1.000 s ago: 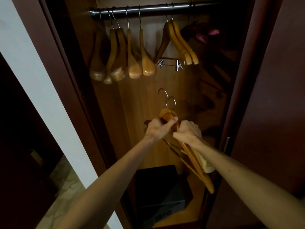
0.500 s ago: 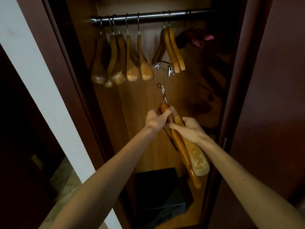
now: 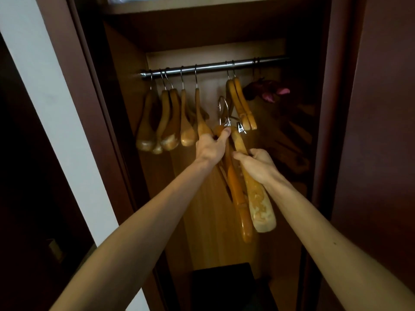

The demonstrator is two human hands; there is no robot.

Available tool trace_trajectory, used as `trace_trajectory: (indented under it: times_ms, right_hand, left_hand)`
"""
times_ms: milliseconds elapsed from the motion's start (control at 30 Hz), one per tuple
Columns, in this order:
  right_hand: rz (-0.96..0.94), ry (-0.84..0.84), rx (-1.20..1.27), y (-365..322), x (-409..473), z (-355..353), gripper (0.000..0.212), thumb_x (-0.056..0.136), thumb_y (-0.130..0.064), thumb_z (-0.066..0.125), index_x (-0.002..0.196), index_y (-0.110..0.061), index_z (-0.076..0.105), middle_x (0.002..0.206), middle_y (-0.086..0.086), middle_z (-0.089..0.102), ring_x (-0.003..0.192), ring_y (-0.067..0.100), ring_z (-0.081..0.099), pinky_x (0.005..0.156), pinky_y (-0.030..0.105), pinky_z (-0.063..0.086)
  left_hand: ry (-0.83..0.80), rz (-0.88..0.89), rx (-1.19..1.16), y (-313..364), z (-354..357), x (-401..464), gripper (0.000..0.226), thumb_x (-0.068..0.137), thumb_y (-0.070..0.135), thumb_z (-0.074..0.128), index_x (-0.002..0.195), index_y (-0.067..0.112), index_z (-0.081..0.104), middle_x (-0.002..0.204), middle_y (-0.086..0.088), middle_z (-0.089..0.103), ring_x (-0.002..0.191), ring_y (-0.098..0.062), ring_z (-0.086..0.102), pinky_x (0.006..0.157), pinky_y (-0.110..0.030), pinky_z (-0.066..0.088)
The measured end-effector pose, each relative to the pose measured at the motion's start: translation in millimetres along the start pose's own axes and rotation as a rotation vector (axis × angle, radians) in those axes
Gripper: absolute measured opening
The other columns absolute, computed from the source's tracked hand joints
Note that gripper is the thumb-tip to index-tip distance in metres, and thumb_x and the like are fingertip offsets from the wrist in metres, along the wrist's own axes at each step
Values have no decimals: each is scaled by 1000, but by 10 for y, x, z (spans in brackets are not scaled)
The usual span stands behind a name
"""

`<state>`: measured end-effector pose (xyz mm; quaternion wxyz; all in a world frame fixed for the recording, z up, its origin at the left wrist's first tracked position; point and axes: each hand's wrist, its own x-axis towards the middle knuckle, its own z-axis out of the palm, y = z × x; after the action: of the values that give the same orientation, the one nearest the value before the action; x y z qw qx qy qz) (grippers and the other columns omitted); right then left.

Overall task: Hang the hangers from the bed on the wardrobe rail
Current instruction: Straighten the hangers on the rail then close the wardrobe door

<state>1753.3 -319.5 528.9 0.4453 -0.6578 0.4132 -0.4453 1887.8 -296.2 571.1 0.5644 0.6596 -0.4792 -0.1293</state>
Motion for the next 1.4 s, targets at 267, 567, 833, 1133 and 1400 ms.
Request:
trace_trajectory:
  times_ms: [267, 567, 833, 1133, 1400]
  right_hand:
    - [17, 35, 50, -174, 267, 78, 32, 85, -47, 63, 103, -22, 72, 94, 2, 75, 89, 23, 72, 85, 45, 60]
    - [-19, 102, -1, -607, 715, 207, 41, 89, -47, 65, 116, -16, 67, 108, 5, 71, 101, 26, 67, 94, 43, 54]
    - [-57, 113, -63, -915, 1327, 134, 33, 92, -45, 62, 106, -15, 61, 90, 6, 71, 81, 22, 70, 74, 36, 55]
    - [-23, 58, -21, -1193, 1931, 182, 53, 84, -48, 68, 122, -13, 59, 110, 9, 70, 101, 28, 69, 94, 47, 55]
    - [-29, 28, -95, -1408, 2107, 215, 55, 87, -39, 67, 132, -12, 51, 114, 11, 67, 105, 29, 68, 93, 47, 56]
  left_hand:
    - [-21, 53, 95, 257, 4, 355, 49, 99, 54, 52, 88, 8, 66, 73, -1, 58, 66, -13, 55, 53, -24, 39]
    - [52, -27, 92, 338, -164, 1065, 46, 102, 51, 47, 92, 9, 61, 87, -3, 64, 83, -19, 62, 74, -36, 48]
    - [46, 39, 259, 475, -137, 1738, 51, 105, 46, 41, 96, 3, 67, 82, -12, 64, 85, -28, 68, 70, -31, 48]
    - [36, 46, 355, 718, -89, 2314, 41, 108, 40, 37, 109, 8, 63, 77, -2, 58, 62, -11, 57, 48, -21, 36]
    - [49, 34, 418, 681, -7, 2523, 43, 108, 40, 40, 116, 4, 62, 103, -11, 67, 62, -14, 57, 49, -22, 43]
